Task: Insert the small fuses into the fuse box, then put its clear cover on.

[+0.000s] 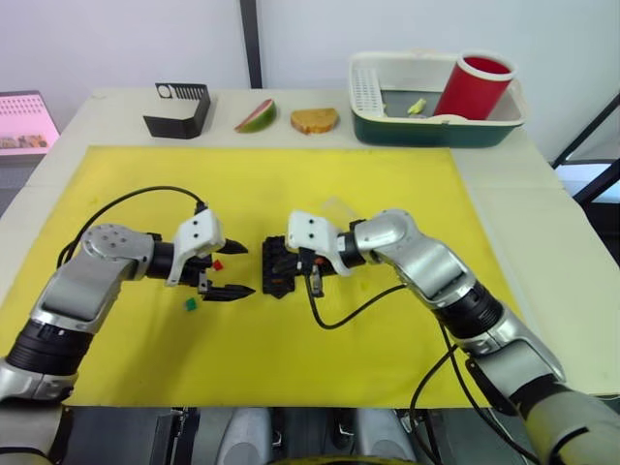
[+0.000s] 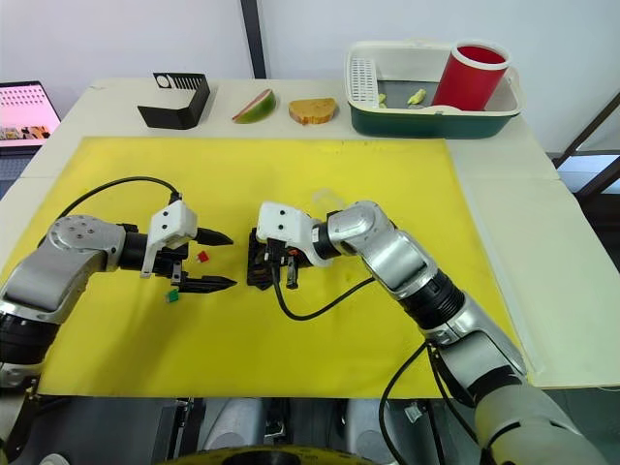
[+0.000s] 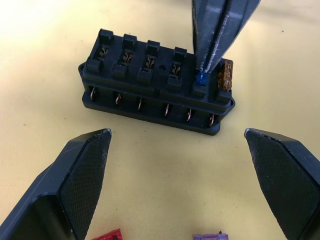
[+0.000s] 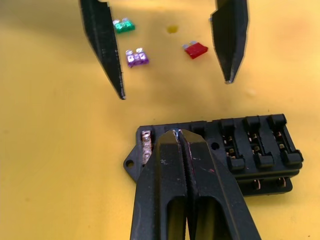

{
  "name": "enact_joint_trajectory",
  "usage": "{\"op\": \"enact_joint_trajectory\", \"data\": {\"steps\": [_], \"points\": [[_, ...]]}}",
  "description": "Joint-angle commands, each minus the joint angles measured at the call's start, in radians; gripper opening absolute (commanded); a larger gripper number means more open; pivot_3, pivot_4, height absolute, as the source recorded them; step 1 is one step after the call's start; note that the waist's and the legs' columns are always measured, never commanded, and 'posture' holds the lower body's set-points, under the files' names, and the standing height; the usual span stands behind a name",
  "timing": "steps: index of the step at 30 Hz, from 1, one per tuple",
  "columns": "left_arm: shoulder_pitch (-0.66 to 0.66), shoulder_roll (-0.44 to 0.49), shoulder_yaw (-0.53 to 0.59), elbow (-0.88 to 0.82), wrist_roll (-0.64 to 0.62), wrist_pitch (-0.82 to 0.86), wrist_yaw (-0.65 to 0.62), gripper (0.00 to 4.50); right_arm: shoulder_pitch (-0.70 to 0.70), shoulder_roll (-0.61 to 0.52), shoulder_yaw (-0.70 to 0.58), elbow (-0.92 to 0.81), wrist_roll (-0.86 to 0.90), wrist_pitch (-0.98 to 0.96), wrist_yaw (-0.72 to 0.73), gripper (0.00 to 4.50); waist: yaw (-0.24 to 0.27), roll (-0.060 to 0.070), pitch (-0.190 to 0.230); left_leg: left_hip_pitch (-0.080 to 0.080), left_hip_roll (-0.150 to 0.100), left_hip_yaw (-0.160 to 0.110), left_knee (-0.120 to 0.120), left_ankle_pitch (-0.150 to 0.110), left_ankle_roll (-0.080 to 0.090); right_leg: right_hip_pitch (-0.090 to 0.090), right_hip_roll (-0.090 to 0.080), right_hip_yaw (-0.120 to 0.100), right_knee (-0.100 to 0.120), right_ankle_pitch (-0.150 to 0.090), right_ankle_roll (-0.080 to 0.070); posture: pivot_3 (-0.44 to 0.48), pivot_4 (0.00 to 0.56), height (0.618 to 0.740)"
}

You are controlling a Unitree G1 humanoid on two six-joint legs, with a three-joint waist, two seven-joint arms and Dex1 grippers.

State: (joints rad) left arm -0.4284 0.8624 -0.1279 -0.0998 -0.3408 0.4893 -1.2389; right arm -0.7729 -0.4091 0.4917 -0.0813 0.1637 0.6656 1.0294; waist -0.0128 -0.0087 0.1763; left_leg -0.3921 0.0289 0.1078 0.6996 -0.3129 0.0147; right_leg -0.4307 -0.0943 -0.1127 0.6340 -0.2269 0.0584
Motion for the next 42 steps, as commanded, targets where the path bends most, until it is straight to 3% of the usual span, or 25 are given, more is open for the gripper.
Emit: {"op": "enact_joint_trajectory", "data": {"steps": [1,7,12,15,18,22,29,33,38,42], "points": [[-0.018,0.017,0.055,-0.028,-0.039,0.011,-0.012,4.5,-0.013,0.015,-0.082,-0.025,0.061,0.027,0.0,0.05,-0.001,0.0,0.0,0.0,0.0,0.0,0.0,0.0,0.0,0.0,0.0,0.0,0.0,0.0,0.0,0.0,0.15,0.74],[0.012,0.075,0.137,-0.05,-0.087,0.058,-0.012,4.5,-0.015,-0.059,-0.215,-0.132,0.164,0.12,0.02,0.05,0.0,0.0,0.001,-0.002,0.0,0.0,0.0,0.0,0.0,-0.002,0.0,0.0,0.0,0.0,0.0,0.0,0.15,0.74],[0.108,0.156,0.266,-0.071,-0.122,0.089,-0.004,4.5,0.078,-0.245,-0.304,-0.234,0.194,0.129,0.056,0.05,0.001,0.0,0.001,-0.003,0.0,-0.001,-0.001,-0.001,0.001,-0.002,-0.001,0.0,-0.002,0.0,0.0,0.0,0.15,0.74],[0.189,0.213,0.359,-0.075,-0.133,0.107,-0.004,4.5,0.16,-0.376,-0.389,-0.27,0.221,0.116,0.093,0.9,0.002,0.0,0.001,-0.004,0.0,0.0,-0.001,-0.001,0.001,-0.003,-0.002,0.0,-0.002,0.0,0.0,0.0,0.15,0.74],[0.313,0.275,0.468,-0.024,-0.101,0.079,-0.025,4.5,0.281,-0.53,-0.499,-0.285,0.237,0.083,0.148,2.41,0.002,0.001,0.001,-0.004,0.0,0.0,-0.001,-0.001,0.001,-0.004,-0.003,-0.001,-0.003,0.0,0.0,0.0,0.15,0.74],[0.422,0.331,0.557,0.099,-0.047,-0.004,-0.055,4.5,0.406,-0.643,-0.612,-0.258,0.257,0.049,0.189,4.42,0.0,0.001,0.002,-0.004,0.001,0.0,-0.002,-0.004,0.005,-0.004,-0.003,-0.001,-0.003,0.0,0.0,0.0,0.15,0.74],[0.424,0.373,0.565,0.291,0.001,-0.118,-0.082,4.5,0.509,-0.714,-0.682,-0.178,0.245,-0.032,0.208,4.47,0.002,0.002,0.002,-0.006,0.001,0.001,-0.002,-0.004,0.006,-0.007,-0.004,-0.001,-0.004,0.0,-0.001,0.0,0.15,0.74],[0.397,0.37,0.535,0.312,0.007,-0.136,-0.084,4.5,0.508,-0.709,-0.675,-0.181,0.252,-0.039,0.195,4.47,0.002,0.002,0.002,-0.011,0.001,0.001,-0.002,-0.002,0.001,-0.012,-0.004,-0.001,-0.003,0.0,-0.001,0.0,0.15,0.74],[0.341,0.347,0.49,0.274,-0.021,-0.1,-0.083,4.5,0.462,-0.673,-0.642,-0.217,0.278,-0.018,0.161,4.47,0.002,0.002,0.002,-0.013,0.001,0.002,-0.001,-0.001,0.0,-0.013,-0.003,-0.001,-0.003,0.0,-0.001,0.0,0.15,0.74],[0.286,0.313,0.432,0.217,-0.079,-0.03,-0.117,4.5,0.341,-0.596,-0.562,-0.271,0.323,0.032,0.134,4.47,-0.003,0.002,0.002,-0.013,0.001,0.002,-0.001,-0.001,0.0,-0.013,-0.003,-0.001,-0.002,0.0,-0.001,0.0,0.15,0.74]]}}
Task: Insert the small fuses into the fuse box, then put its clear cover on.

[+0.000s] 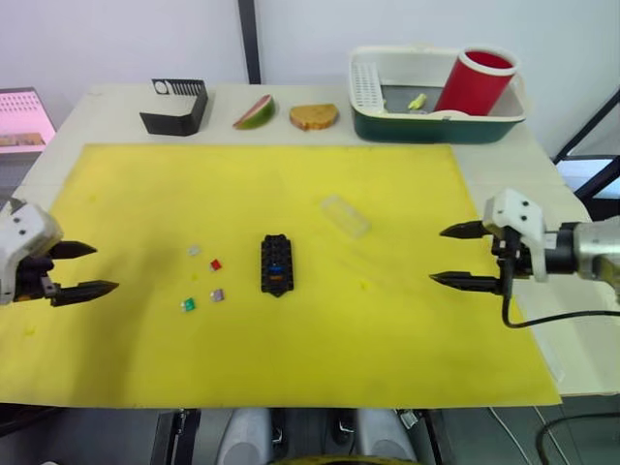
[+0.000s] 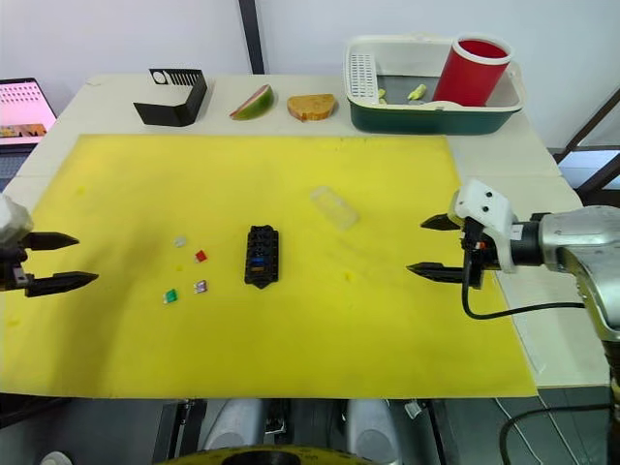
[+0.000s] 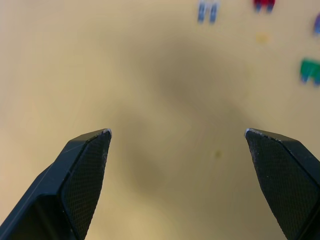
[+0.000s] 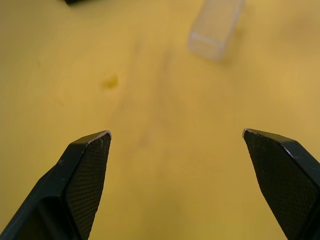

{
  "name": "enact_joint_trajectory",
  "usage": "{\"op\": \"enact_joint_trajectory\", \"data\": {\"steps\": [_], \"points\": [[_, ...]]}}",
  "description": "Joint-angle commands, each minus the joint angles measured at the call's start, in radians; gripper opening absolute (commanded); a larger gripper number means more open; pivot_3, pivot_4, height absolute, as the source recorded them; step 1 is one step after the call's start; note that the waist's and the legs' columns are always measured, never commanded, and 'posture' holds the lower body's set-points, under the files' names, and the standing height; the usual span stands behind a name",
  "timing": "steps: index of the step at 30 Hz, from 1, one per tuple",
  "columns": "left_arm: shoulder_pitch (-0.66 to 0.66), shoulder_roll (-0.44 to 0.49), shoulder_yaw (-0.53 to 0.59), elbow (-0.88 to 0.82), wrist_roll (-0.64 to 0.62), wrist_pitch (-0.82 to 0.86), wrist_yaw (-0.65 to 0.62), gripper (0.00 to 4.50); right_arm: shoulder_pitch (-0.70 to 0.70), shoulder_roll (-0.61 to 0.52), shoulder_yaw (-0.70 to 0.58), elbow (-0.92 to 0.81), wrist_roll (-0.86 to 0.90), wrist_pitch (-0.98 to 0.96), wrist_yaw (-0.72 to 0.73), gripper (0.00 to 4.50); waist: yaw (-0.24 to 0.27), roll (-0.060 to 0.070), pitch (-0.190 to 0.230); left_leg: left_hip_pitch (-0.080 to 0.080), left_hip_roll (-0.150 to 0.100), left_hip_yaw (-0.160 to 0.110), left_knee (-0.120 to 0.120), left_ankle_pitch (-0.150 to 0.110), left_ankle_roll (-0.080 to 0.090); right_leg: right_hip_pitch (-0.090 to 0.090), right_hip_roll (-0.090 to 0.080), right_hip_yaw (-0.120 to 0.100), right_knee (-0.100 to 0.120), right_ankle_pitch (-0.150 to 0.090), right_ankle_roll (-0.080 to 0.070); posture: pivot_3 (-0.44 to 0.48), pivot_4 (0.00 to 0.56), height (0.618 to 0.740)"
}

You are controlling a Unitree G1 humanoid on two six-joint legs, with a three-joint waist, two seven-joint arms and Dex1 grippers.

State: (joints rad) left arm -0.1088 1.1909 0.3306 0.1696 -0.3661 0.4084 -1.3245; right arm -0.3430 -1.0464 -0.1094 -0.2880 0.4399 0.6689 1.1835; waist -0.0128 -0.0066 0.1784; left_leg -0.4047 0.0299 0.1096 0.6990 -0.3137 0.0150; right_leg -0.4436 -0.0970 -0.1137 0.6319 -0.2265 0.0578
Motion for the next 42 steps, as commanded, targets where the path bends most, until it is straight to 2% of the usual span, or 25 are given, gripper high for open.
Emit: {"op": "enact_joint_trajectory", "data": {"steps": [1,7,13,26,29,31,42], "points": [[-0.043,-0.024,-0.041,-0.065,-0.07,0.07,-0.044,4.5,-0.12,0.063,0.061,-0.077,0.058,0.042,-0.026,4.47,-0.003,0.0,0.0,0.0,0.0,0.0,0.0,0.0,0.0,0.0,0.001,0.0,0.0,0.0,0.0,0.0,0.15,0.74],[-0.039,-0.059,-0.133,-0.151,-0.152,0.19,-0.123,4.5,-0.285,0.191,0.198,-0.114,0.079,0.092,-0.057,4.47,0.0,0.0,0.0,0.0,0.0,0.0,0.0,0.001,-0.001,-0.001,0.002,0.0,0.002,0.0,0.0,0.0,0.15,0.74],[-0.084,-0.085,-0.241,-0.099,-0.178,0.313,-0.167,4.5,-0.375,0.286,0.306,-0.117,0.059,0.086,-0.067,4.47,0.003,-0.001,0.0,-0.001,0.0,0.0,0.001,0.001,-0.001,0.0,0.003,0.0,0.002,0.0,0.0,0.0,0.15,0.74],[-0.127,-0.16,-0.35,-0.028,-0.158,0.364,-0.182,4.5,-0.393,0.317,0.332,-0.136,0.059,0.111,-0.1,4.47,0.005,-0.001,-0.001,0.0,-0.001,0.0,0.002,0.001,0.0,0.0,0.002,0.0,0.003,0.0,0.0,0.0,0.15,0.74],[-0.12,-0.168,-0.356,-0.024,-0.15,0.364,-0.182,3.65,-0.387,0.315,0.334,-0.142,0.057,0.115,-0.107,4.5,0.004,-0.001,-0.001,0.0,-0.001,0.0,0.002,0.001,0.0,0.001,0.002,0.0,0.003,0.0,0.0,0.0,0.15,0.74],[-0.121,-0.174,-0.353,-0.017,-0.152,0.375,-0.18,2.71,-0.386,0.315,0.334,-0.143,0.057,0.118,-0.11,4.5,0.003,-0.001,-0.001,0.0,-0.001,0.0,0.002,0.001,0.0,0.001,0.002,0.0,0.003,0.0,0.0,0.0,0.15,0.74],[-0.125,-0.192,-0.335,0.033,-0.175,0.439,-0.184,2.71,-0.385,0.312,0.348,-0.131,0.035,0.103,-0.119,4.5,0.001,-0.001,-0.001,0.001,-0.001,0.0,0.002,0.0,0.0,0.001,0.002,0.0,0.003,0.0,0.0,0.0,0.15,0.74]]}}
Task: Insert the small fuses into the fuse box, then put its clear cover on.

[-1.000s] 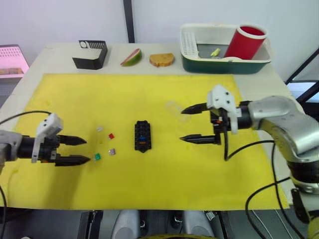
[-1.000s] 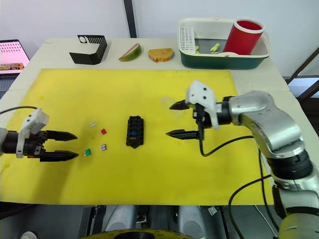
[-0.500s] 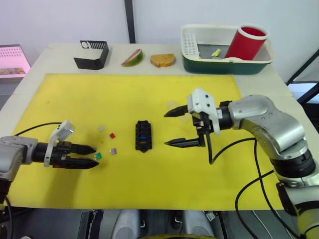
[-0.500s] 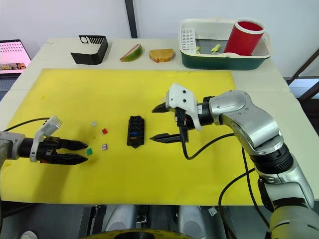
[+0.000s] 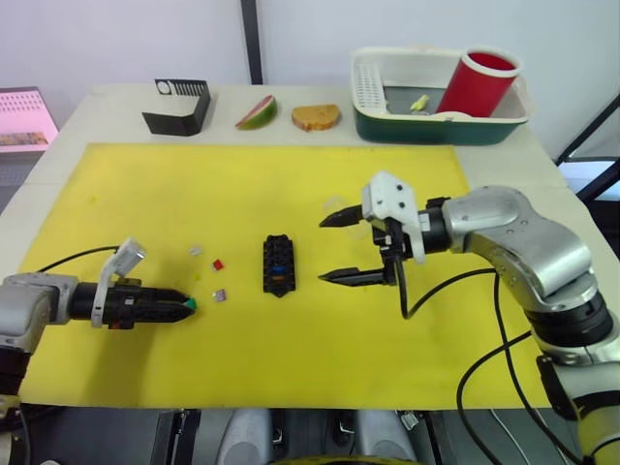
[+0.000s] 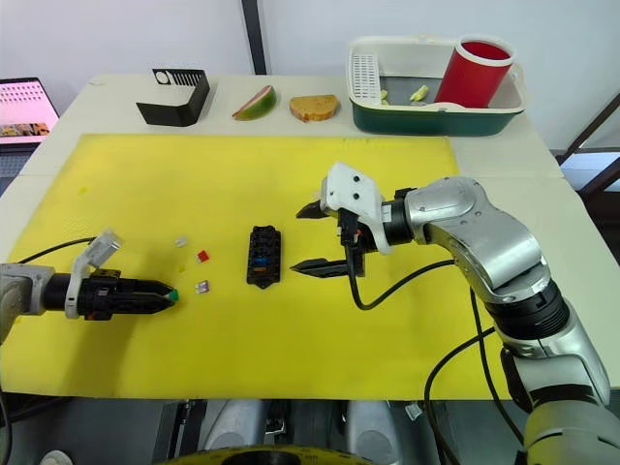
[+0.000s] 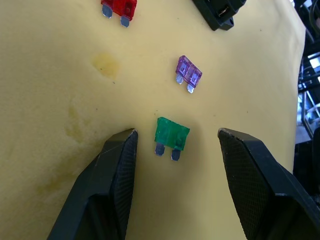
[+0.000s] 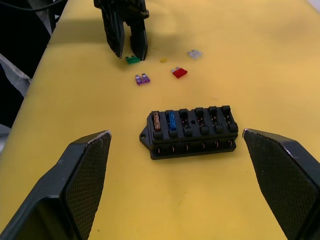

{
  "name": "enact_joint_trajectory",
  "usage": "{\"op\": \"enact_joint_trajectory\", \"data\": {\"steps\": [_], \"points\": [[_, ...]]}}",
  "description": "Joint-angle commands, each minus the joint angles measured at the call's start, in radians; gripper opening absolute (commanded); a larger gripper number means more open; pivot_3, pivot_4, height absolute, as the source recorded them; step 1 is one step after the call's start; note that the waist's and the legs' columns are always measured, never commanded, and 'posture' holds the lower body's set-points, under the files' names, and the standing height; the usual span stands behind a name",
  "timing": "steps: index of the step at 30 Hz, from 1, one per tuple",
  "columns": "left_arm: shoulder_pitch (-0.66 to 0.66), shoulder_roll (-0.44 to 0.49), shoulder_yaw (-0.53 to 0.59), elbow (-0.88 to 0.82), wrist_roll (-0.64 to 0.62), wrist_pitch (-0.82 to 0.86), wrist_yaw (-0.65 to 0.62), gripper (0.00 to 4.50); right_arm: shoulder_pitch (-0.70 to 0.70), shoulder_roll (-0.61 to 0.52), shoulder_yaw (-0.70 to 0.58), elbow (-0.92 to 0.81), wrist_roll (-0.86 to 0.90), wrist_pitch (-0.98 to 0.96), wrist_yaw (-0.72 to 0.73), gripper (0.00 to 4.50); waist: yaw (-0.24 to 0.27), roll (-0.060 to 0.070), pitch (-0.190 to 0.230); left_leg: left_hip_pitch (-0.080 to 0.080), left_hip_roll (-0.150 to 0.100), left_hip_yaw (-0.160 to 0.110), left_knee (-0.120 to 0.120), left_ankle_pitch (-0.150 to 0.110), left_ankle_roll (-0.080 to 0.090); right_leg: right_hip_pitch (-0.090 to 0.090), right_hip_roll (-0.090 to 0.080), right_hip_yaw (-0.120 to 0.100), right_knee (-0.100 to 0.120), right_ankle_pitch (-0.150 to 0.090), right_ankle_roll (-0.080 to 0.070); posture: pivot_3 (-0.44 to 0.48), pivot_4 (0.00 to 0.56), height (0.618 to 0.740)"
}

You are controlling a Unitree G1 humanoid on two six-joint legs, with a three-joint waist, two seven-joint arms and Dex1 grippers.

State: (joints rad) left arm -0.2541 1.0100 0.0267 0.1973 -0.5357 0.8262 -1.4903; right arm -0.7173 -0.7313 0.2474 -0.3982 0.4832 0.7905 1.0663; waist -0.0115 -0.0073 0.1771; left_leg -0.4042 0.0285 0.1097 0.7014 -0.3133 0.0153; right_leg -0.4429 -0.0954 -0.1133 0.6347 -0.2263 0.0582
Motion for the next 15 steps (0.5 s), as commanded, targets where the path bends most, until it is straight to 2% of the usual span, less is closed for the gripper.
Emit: {"op": "enact_joint_trajectory", "data": {"steps": [1,4,6,15], "points": [[0.022,-0.011,-0.032,0.008,-0.005,0.02,-0.019,2.71,-0.011,-0.003,-0.007,-0.019,-0.01,-0.02,-0.001,4.5,0.0,0.0,0.0,0.0,0.0,0.0,0.0,0.0,0.0,0.0,0.0,0.0,0.0,0.0,0.0,0.0,0.15,0.74],[0.024,-0.015,-0.032,0.012,-0.006,0.02,-0.017,1.82,-0.008,-0.002,-0.004,-0.017,-0.016,-0.025,-0.002,4.5,0.0,0.0,0.0,0.0,0.0,0.0,0.0,0.0,0.0,0.0,0.0,0.0,0.0,0.0,0.0,0.0,0.15,0.74],[0.025,-0.019,-0.026,0.013,-0.011,0.027,-0.012,0.9,-0.007,-0.002,-0.002,-0.017,-0.019,-0.027,-0.003,4.5,0.0,0.0,0.0,0.0,0.0,0.0,0.0,0.0,0.0,0.0,0.0,0.0,0.0,0.0,0.0,0.0,0.15,0.74],[0.035,-0.024,-0.01,0.02,-0.02,0.034,-0.002,0.9,-0.005,0.001,0.0,-0.012,-0.032,-0.029,-0.005,4.5,0.0,0.0,0.0,0.0,0.0,0.0,0.0,0.0,0.0,0.0,0.0,0.0,0.0,0.0,0.0,0.0,0.15,0.74]]}}
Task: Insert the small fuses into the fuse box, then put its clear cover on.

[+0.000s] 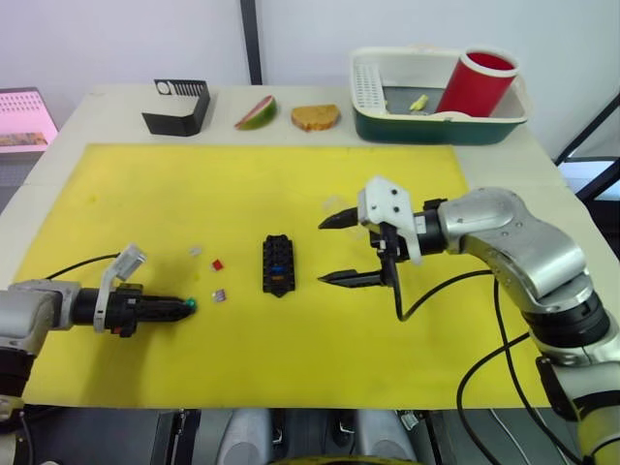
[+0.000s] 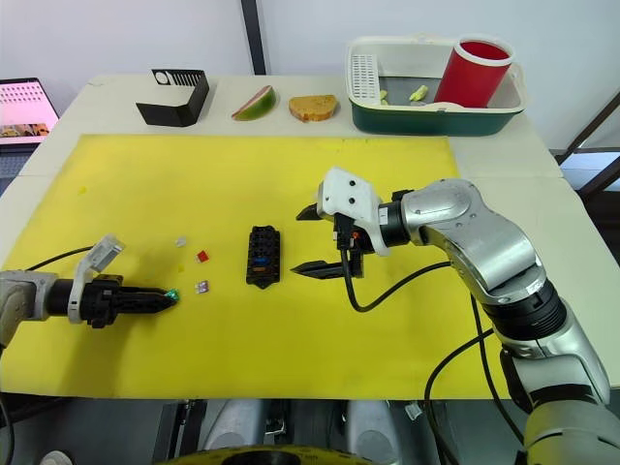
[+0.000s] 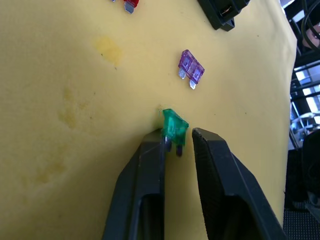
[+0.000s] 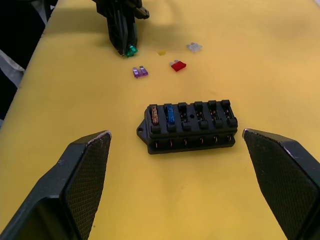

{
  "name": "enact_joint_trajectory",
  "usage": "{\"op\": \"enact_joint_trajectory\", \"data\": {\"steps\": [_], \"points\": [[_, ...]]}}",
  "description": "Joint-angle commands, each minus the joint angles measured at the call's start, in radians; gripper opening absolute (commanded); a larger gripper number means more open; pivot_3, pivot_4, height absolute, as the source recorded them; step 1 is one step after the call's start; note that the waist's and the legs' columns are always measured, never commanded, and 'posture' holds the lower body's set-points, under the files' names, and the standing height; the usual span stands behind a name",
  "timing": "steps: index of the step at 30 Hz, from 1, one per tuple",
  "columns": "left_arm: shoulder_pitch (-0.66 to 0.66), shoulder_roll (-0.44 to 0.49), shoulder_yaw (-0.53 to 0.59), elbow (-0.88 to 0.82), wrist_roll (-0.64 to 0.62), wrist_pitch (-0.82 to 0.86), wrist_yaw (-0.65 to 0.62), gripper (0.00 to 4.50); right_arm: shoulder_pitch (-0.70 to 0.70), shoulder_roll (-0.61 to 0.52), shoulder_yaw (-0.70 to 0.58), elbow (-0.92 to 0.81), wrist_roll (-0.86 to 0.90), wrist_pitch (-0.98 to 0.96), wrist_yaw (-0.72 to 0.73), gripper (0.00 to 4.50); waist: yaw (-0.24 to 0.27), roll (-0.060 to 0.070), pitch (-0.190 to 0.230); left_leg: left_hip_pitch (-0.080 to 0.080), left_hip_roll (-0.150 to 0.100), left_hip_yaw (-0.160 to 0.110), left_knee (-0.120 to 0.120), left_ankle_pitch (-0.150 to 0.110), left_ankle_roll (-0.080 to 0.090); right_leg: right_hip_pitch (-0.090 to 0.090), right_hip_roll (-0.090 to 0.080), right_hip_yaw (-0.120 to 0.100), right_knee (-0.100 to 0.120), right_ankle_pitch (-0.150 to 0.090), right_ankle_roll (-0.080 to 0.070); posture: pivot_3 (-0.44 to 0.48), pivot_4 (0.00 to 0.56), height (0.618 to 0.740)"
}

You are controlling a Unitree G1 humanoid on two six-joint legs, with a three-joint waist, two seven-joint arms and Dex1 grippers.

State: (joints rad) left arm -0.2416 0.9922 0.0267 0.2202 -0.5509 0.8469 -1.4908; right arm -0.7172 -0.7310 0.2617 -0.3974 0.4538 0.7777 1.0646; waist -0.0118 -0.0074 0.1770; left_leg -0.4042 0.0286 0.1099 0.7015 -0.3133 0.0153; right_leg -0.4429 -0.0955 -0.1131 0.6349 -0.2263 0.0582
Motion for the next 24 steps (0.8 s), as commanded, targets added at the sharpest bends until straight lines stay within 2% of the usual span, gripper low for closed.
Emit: {"op": "enact_joint_trajectory", "data": {"steps": [1,10,24], "points": [[0.023,-0.009,-0.007,-0.001,-0.008,0.016,0.002,0.9,-0.005,0.002,-0.014,-0.011,-0.004,-0.017,-0.004,4.5,0.0,0.0,0.0,0.0,0.0,0.0,0.0,0.0,0.0,0.0,0.0,0.0,0.0,0.0,0.0,0.0,0.15,0.74],[-0.009,-0.024,0.041,0.055,-0.042,0.067,0.044,0.9,-0.007,0.011,-0.005,-0.004,-0.014,-0.022,-0.004,4.5,0.001,0.0,0.0,0.0,0.0,0.0,0.0,0.0,0.0,0.0,0.0,0.0,0.001,0.0,0.0,0.0,0.15,0.74],[-0.007,-0.038,0.068,0.128,-0.038,0.053,0.069,0.9,-0.01,0.014,0.007,-0.001,-0.031,-0.035,-0.001,4.5,-0.001,0.0,0.0,0.002,0.0,0.0,0.0,0.001,-0.001,0.0,0.0,0.001,0.004,0.0,0.0,0.0,0.15,0.74]]}}
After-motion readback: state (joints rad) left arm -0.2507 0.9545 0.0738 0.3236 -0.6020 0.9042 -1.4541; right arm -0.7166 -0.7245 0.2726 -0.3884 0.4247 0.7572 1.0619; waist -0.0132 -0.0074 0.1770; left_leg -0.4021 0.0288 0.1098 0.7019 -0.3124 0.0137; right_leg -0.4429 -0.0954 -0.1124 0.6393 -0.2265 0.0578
